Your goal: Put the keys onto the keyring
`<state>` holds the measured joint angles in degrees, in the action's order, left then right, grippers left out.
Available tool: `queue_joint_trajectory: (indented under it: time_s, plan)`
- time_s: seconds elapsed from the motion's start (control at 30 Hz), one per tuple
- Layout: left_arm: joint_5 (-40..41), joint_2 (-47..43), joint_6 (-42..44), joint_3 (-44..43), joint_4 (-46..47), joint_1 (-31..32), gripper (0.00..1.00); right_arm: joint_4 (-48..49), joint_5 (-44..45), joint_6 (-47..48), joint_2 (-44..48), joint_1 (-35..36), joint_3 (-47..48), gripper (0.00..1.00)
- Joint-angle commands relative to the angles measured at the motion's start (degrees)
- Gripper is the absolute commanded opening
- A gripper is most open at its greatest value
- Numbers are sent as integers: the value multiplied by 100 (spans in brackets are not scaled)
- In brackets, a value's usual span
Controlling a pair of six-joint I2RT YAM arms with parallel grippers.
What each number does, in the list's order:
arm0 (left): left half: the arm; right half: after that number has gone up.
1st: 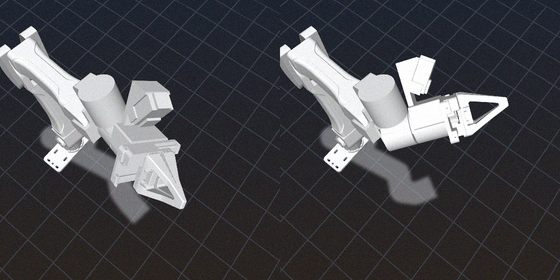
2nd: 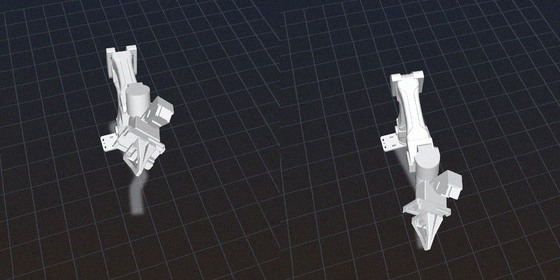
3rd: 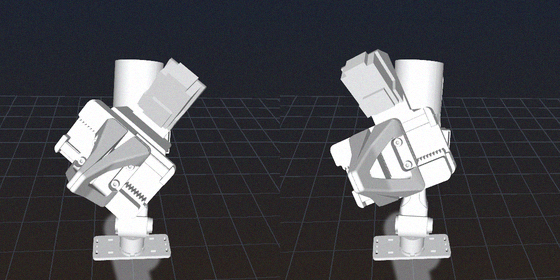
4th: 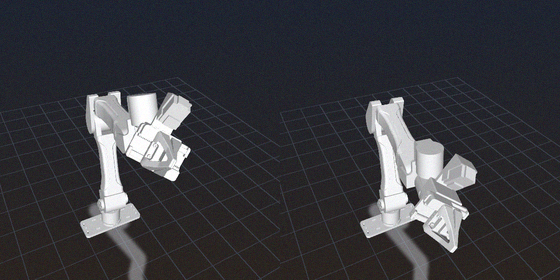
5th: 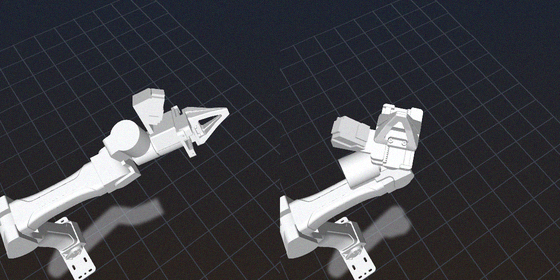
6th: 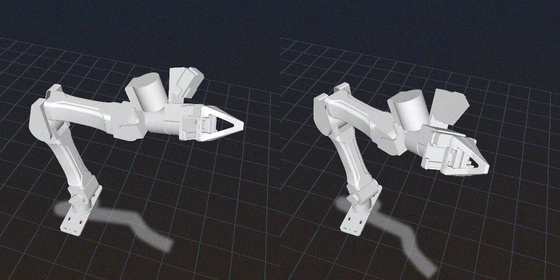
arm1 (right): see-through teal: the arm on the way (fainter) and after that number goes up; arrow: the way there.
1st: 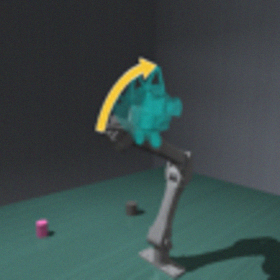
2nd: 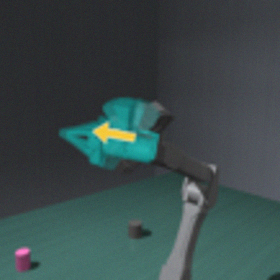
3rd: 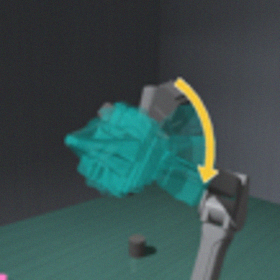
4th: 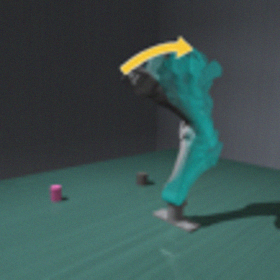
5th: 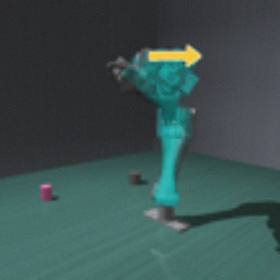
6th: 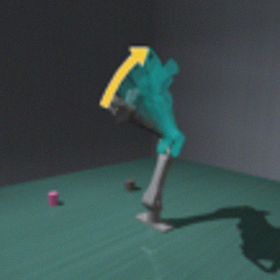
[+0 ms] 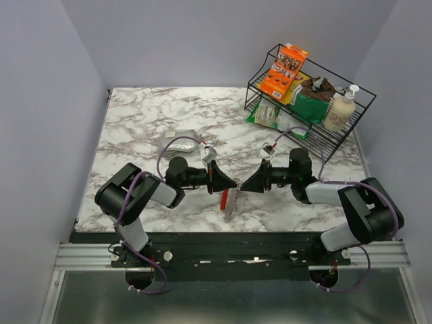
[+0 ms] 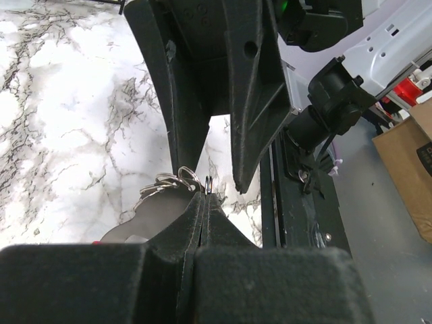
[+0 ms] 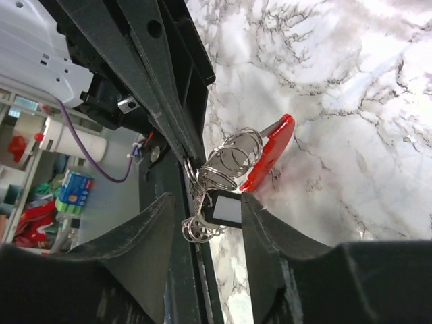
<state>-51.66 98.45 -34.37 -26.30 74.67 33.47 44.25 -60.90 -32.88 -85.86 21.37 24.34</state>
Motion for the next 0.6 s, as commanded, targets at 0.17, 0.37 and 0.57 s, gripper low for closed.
queue_joint_trajectory:
  time_s: [0.17, 0.37, 0.57]
  plan:
    - [-90, -221, 18, 64, 2209, 19, 0, -698, 264, 274, 456, -1, 273, 56]
    - [-116, -230, -17, 11, 2209, 28, 0, -611, 88, 90, 378, -1, 370, 49]
    - [-125, -204, -52, -24, 2209, 28, 0, -382, -44, -51, 263, -1, 387, 43]
